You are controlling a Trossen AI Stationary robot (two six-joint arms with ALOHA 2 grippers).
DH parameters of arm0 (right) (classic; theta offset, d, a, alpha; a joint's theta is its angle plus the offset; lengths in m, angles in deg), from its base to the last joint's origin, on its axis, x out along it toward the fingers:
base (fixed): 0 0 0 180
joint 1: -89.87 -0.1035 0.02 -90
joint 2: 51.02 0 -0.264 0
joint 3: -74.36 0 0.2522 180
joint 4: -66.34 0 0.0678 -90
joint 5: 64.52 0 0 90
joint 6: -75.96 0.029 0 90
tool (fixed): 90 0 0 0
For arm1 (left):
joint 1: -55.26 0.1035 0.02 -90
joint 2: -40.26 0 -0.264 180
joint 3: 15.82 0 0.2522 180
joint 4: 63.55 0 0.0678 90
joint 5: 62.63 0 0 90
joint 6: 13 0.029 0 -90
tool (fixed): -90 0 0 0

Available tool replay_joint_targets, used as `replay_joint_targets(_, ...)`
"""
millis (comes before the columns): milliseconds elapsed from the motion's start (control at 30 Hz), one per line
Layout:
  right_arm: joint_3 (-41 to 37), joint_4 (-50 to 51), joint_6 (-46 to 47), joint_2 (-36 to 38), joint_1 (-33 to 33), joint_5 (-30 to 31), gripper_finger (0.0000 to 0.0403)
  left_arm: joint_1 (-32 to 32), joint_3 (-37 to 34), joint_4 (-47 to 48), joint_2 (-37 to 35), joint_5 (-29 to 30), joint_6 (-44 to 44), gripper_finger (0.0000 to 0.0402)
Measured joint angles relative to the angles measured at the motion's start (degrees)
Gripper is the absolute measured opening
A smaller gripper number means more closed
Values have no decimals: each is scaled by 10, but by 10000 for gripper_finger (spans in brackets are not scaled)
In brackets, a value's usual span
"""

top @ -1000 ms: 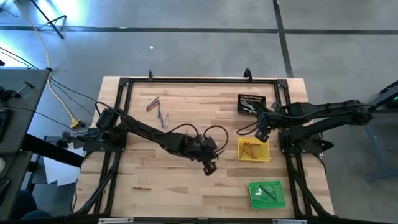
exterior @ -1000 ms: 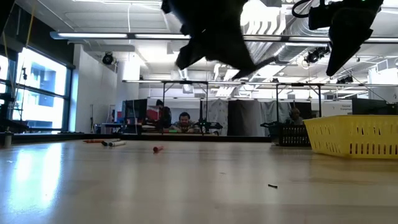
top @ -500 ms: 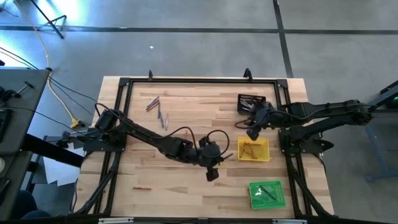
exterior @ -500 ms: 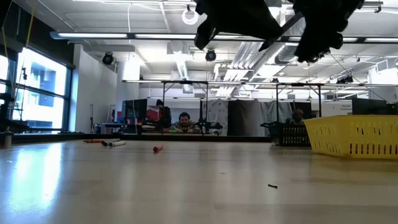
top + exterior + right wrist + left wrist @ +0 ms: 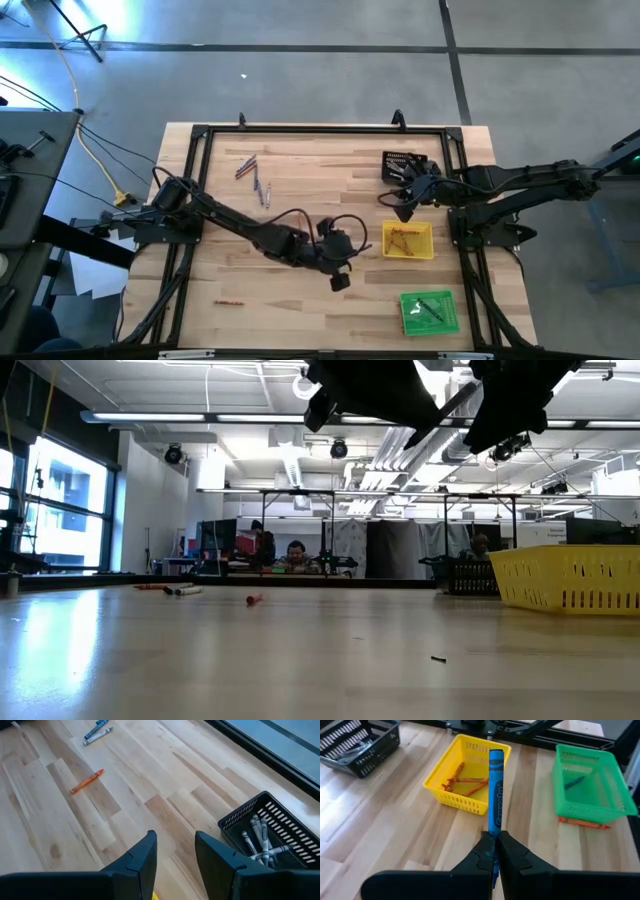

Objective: Sort crayons
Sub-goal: Put the blue crayon into the green basket

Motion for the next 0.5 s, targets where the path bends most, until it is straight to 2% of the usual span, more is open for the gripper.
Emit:
replay_joint_targets(367, 0, 0, 0, 0, 3, 0, 129, 0, 0, -12, 0, 3, -1, 0)
replay_joint_targets(500, 0, -14, 0, 0, 10, 17, 129, 2, 0, -23, 0, 3, 6, 0)
